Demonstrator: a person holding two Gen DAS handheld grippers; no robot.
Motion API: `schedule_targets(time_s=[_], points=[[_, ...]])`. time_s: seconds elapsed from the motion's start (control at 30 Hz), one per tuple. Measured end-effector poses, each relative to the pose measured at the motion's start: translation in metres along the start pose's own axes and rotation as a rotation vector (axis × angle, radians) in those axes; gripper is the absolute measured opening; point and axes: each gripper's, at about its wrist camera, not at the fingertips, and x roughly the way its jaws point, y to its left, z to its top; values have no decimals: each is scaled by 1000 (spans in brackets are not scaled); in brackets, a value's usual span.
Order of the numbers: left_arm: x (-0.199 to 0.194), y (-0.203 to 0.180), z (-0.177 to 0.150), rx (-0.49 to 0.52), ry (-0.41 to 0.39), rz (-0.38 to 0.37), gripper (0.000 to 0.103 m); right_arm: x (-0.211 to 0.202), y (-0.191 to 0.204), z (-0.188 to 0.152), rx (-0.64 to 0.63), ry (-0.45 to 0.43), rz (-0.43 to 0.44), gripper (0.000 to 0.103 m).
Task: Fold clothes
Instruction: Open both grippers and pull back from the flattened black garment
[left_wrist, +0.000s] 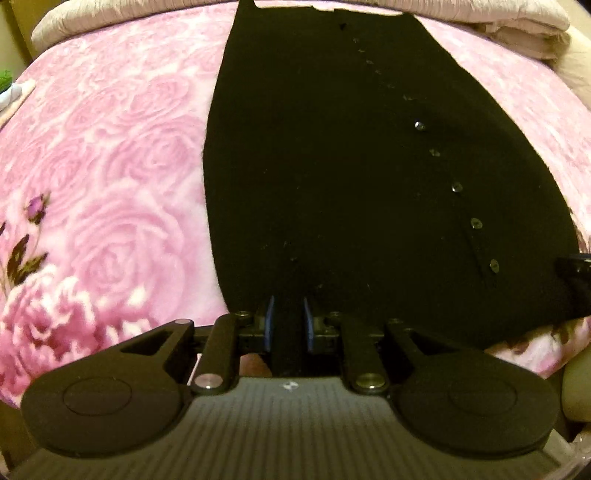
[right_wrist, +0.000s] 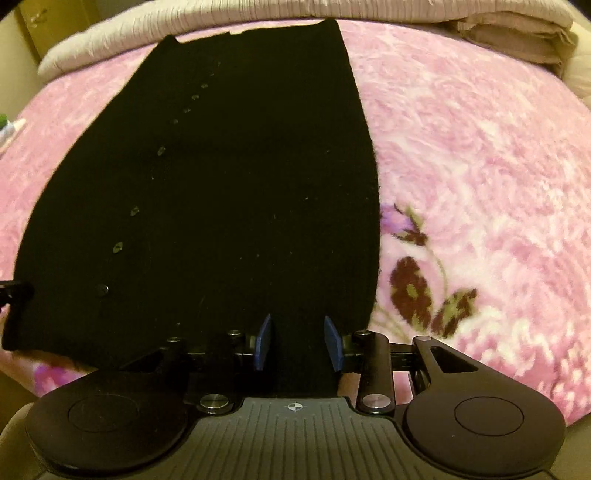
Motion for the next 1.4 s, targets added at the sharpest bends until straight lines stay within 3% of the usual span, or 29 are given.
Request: schedule_targets(time_s=[0.13,0.3,0.4,0.47,0.53,0.7,1.4], points=[[-1,2,-13,-31,-84,-1,15,-3,8,-20,1,-112,-26,39],[-6,-10,-28,-25,-163,59,15,-7,24,-50,1,-280,-79,42],[-24,-20,-22,-15,-143,87,18,-14,23,-45,34,-257,-94,42],[-47,-24,-22,-26,-197,89,23,-29,21,-36,62,-250,-72,42],[-69,-28,-28,-37,-234,112,27,-53,27,-34,84,-306,-69,42],[-114,-41,-54,-41,-295,109,31,-83,43,-52,82,-346,-58,47],[-191,-71,-110,-13,-426,97,35,-181,75,-114,69,-487,-27,50]])
